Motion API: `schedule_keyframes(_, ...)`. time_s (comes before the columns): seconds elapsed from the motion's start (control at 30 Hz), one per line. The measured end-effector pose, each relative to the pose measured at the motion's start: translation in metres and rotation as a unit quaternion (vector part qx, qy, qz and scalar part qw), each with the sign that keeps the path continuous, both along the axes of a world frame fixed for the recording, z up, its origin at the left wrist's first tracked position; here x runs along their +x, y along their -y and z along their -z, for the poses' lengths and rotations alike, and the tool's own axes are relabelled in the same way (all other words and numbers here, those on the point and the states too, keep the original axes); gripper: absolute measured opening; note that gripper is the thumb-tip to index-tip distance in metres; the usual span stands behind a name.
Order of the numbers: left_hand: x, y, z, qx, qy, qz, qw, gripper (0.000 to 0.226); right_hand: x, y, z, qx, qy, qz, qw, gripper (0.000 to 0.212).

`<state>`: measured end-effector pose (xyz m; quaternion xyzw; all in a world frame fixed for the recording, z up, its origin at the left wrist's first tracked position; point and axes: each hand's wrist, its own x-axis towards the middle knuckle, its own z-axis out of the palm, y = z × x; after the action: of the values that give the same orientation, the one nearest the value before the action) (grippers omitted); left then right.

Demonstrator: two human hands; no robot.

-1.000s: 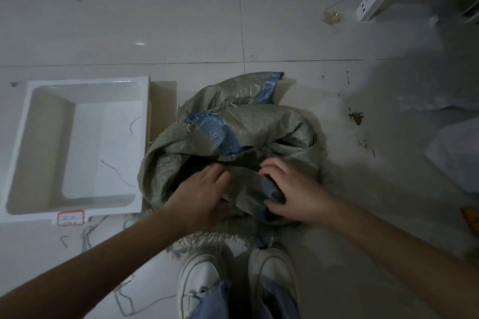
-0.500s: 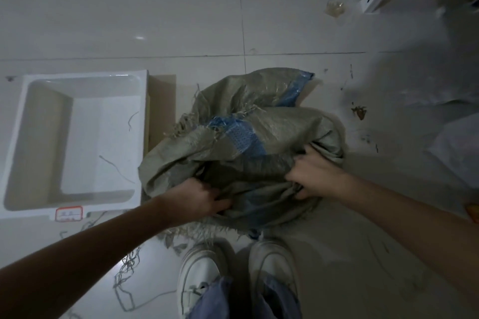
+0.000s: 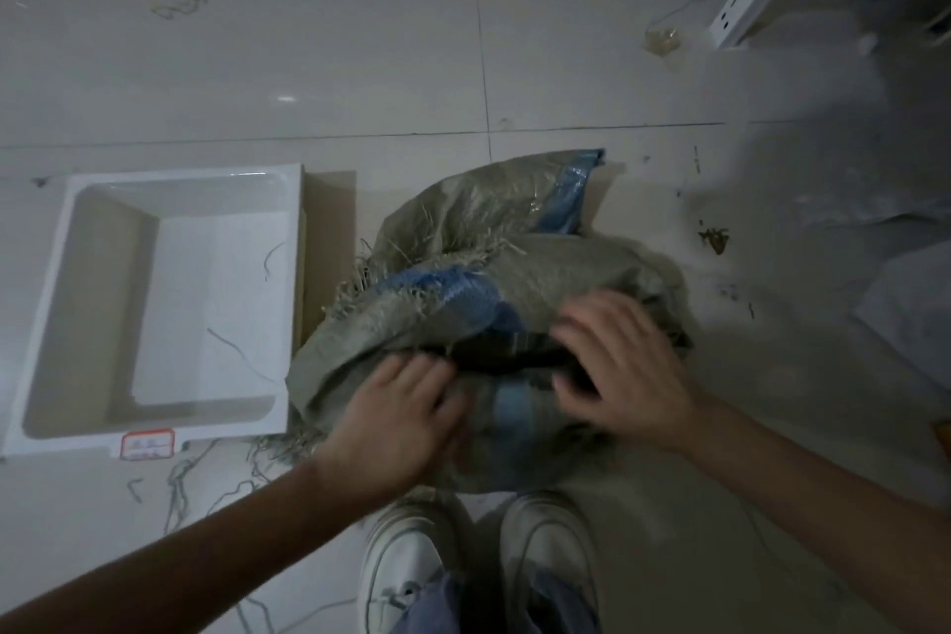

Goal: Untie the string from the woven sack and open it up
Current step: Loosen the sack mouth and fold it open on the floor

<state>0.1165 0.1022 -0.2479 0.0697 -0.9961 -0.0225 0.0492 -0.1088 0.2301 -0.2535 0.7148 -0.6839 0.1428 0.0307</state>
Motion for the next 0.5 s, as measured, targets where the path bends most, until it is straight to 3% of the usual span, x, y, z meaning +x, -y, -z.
schedule_keyframes(0.07,-0.025,0.009,-0.01,-0.086,0.0,-0.126,0.988,0.051,0.003,0.028,-0.013,0.028,-0.05,0.102,0.993,0.07)
schedule_keyframes(0.13,-0.049,0.023,-0.012,-0.096,0.078,-0.236,0.964,0.08,0.001,0.058,-0.016,0.177,-0.063,0.165,0.968,0.094)
schedule_keyframes(0.17,-0.059,0.03,-0.008,-0.088,0.127,-0.27,0.95,0.091,-0.001,0.072,-0.013,0.251,-0.054,0.183,0.949,0.094)
schedule_keyframes(0.23,-0.074,0.042,0.004,-0.064,0.192,-0.301,0.932,0.097,-0.007,0.093,-0.005,0.302,0.008,0.184,0.935,0.06)
schedule_keyframes(0.3,-0.082,0.053,0.014,-0.039,0.186,-0.299,0.935,0.092,-0.014,0.107,-0.001,0.28,0.11,0.18,0.937,0.023)
schedule_keyframes(0.33,-0.084,0.058,0.012,-0.016,0.168,-0.302,0.938,0.086,-0.018,0.112,-0.003,0.281,0.175,0.194,0.923,0.016)
schedule_keyframes(0.43,-0.082,0.073,0.003,0.117,0.074,-0.331,0.933,0.063,-0.041,0.12,-0.013,0.32,0.363,0.219,0.848,0.022)
schedule_keyframes(0.5,-0.078,0.084,-0.004,0.246,0.012,-0.325,0.913,0.056,-0.058,0.116,-0.021,0.362,0.419,0.187,0.812,0.025)
